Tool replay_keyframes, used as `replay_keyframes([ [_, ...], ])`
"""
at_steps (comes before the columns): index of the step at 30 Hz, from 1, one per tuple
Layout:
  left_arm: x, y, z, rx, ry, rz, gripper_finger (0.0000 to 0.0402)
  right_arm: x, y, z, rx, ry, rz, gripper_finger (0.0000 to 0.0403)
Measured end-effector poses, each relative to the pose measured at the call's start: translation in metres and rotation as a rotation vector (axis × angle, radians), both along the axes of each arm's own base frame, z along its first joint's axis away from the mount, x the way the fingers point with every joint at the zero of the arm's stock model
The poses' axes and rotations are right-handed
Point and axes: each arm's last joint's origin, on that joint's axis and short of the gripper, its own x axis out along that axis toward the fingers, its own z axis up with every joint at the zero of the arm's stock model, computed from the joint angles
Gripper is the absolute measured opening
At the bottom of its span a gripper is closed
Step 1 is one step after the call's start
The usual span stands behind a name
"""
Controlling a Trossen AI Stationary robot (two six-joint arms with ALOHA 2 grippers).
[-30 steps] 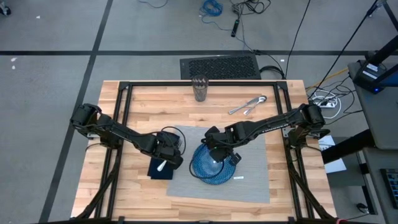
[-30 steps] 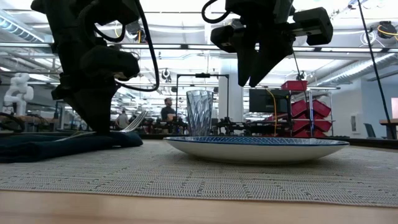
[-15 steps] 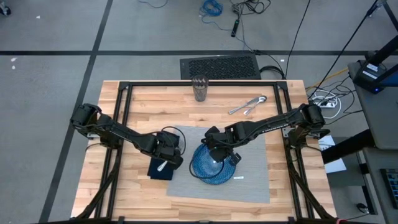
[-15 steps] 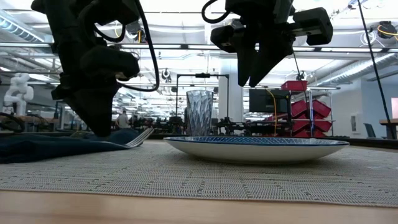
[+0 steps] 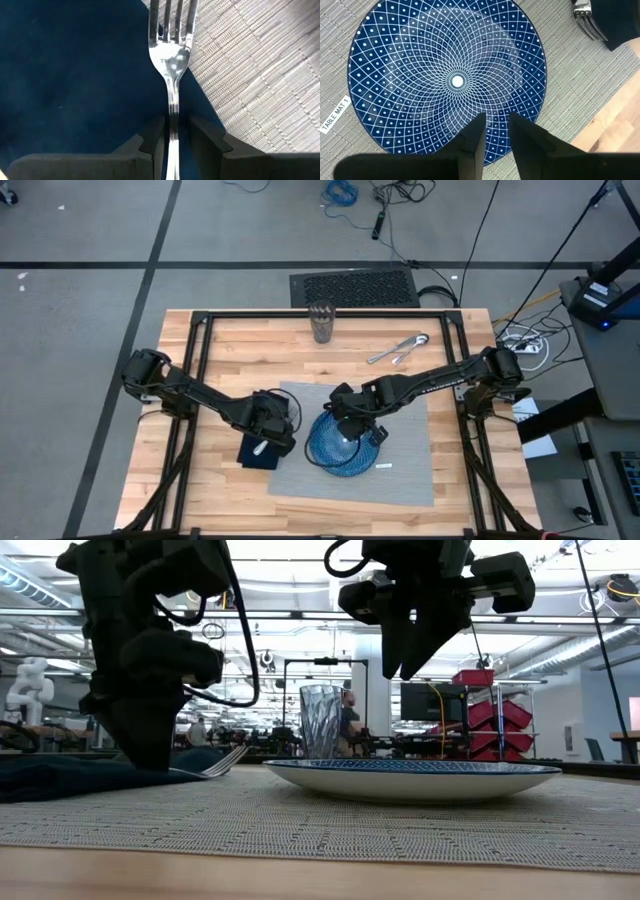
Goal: Set table place
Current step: Put the silver fork on the blue napkin
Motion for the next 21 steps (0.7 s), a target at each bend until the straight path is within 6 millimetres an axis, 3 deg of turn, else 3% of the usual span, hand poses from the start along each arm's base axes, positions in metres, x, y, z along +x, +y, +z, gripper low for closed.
replay_keyframes([
  [21,0.005,-0.001,0.011,0.029,0.021,-0.032,0.0063,0.0,0.0,0.0,0.001,-0.003,-0.001,0.0068],
])
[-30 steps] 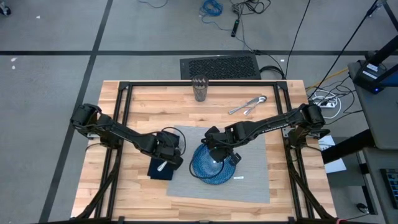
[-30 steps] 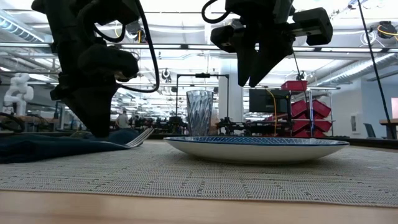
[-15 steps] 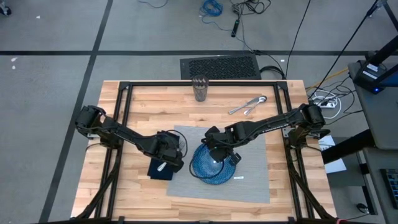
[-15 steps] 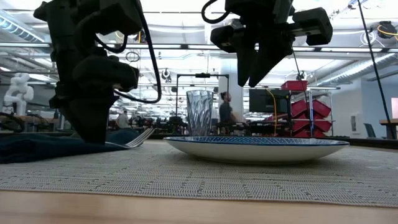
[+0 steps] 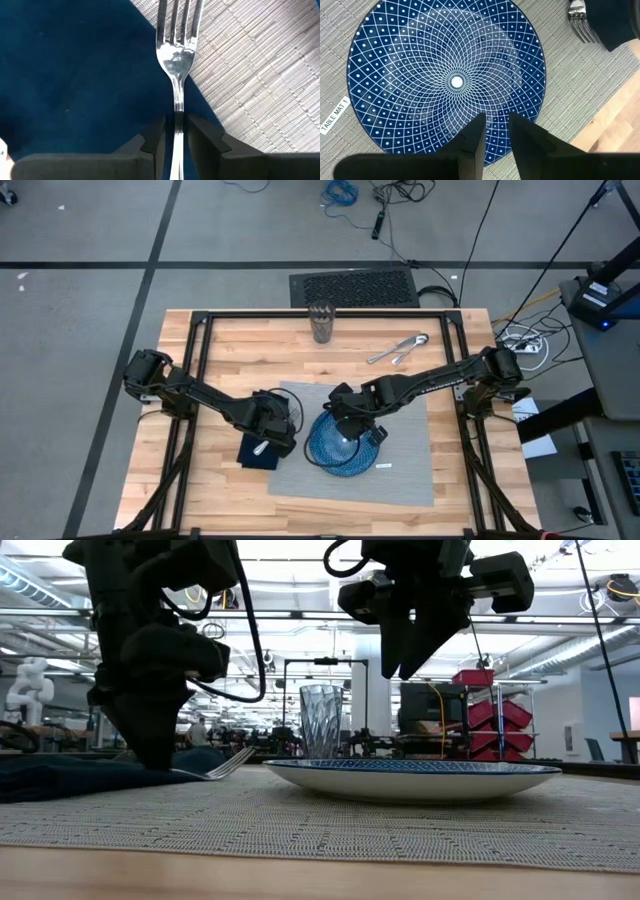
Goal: Set table place
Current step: Put the silver fork on the blue napkin
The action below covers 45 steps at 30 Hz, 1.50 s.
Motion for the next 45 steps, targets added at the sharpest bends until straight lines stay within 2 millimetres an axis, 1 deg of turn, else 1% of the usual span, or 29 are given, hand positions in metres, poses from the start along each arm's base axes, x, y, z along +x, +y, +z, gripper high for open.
replay_keyframes([
  [8,-0.001,0.0,0.0,0.011,0.015,-0.017,0.0017,0.0,0.0,0.0,-0.001,0.0,0.002,0.0068],
  [11,-0.001,0.0,0.0,0.011,0.014,-0.018,0.0007,0.0,0.0,0.0,0.0,0.0,0.002,0.0068],
  [20,-0.001,0.001,0.001,0.031,0.015,-0.039,0.0002,0.0,0.0,0.0,-0.001,0.0,0.003,0.0068],
  [24,0.004,0.001,0.01,0.086,-0.004,-0.032,0.0001,0.0,0.0,0.0,-0.001,0.0,0.003,0.0068],
  [27,0.002,0.002,0.013,0.104,0.022,-0.028,0.0001,0.0,0.0,0.0,-0.001,0.001,0.003,0.0068],
  [33,-0.005,0.003,0.013,0.089,0.085,0.043,0.0001,-0.001,0.0,0.0,-0.002,0.008,0.002,0.0068],
  [45,-0.009,-0.005,0.013,0.062,0.087,0.119,0.0,-0.001,0.0,0.0,-0.007,0.013,0.014,0.0068],
])
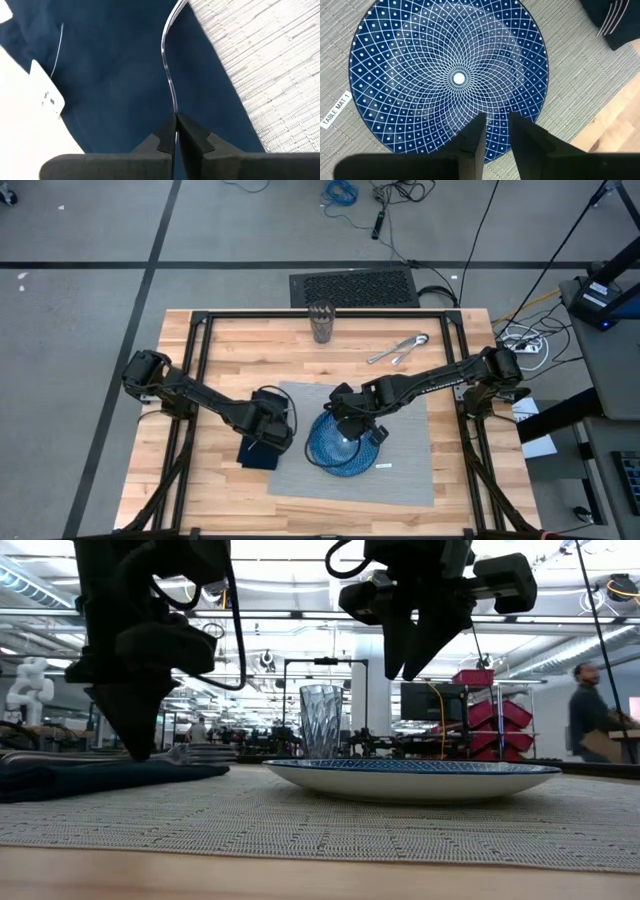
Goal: Set table place
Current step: Put the silver fork on the blue napkin
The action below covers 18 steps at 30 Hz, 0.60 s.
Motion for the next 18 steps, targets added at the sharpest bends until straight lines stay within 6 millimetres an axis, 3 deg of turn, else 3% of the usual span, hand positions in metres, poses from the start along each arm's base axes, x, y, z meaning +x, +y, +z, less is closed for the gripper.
replay_keyframes([
  [6,-0.004,-0.006,0.0,0.005,-0.001,0.061,0.0,0.002,-0.001,-0.002,-0.007,-0.024,0.028,0.0068],
  [18,-0.005,-0.008,0.0,0.016,-0.026,0.163,0.0,-0.005,-0.024,-0.045,-0.017,-0.026,-0.001,0.0068],
])
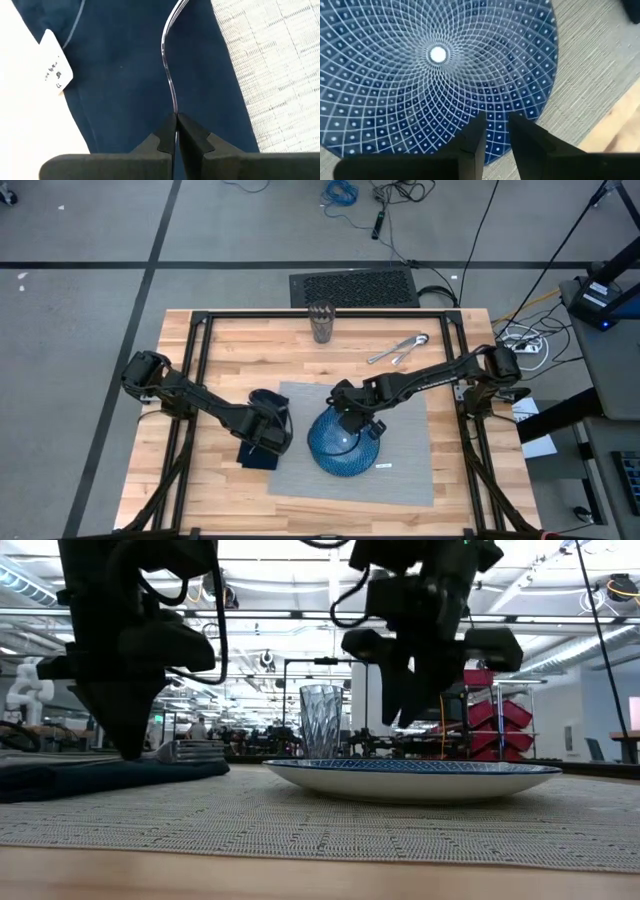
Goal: Set table place
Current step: Put the silver fork on the blue napkin
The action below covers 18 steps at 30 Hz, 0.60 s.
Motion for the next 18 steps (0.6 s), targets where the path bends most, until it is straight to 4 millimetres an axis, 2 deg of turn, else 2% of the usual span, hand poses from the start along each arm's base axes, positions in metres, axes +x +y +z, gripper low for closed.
replay_keyframes([
  [12,-0.006,-0.007,0.0,0.046,-0.031,0.124,0.0,0.001,0.0,-0.005,0.006,-0.037,0.053,0.0068],
  [18,-0.016,-0.013,-0.006,0.053,-0.026,0.209,0.0,0.003,0.0,-0.005,-0.009,-0.056,0.088,0.0068],
])
